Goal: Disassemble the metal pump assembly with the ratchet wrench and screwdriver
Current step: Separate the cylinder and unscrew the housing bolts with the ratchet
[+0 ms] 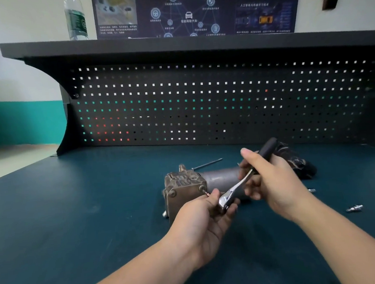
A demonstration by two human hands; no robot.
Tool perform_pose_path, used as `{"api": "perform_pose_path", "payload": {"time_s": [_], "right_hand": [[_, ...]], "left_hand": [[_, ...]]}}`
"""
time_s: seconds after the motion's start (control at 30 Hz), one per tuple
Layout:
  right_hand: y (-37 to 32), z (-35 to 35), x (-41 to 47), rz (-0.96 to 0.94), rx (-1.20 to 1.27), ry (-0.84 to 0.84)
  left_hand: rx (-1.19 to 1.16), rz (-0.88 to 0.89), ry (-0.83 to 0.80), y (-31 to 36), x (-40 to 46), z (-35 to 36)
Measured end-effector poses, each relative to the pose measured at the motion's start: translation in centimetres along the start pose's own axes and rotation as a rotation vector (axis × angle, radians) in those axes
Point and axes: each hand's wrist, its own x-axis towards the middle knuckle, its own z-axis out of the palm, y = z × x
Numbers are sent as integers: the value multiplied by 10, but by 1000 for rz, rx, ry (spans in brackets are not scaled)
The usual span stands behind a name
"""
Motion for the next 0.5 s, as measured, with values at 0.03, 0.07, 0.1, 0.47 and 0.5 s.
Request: {"api": "perform_pose_path", "payload": {"time_s": [0.03, 0.07, 0.1, 0.47, 0.5], "right_hand": [[2, 3, -1, -3, 42, 11], [2, 5, -1, -15, 70, 24], [4, 6, -1, -36, 76, 36], [17, 9, 5, -218, -38, 138], [17, 9, 5, -218, -45, 149]], "left_hand": [[-1, -2, 7, 1, 1, -1], [-3, -7, 14, 2, 1, -1], [-8, -15, 19, 2, 2, -1], [-50, -75, 32, 5, 5, -1], [-50, -68, 36, 5, 5, -1]]}}
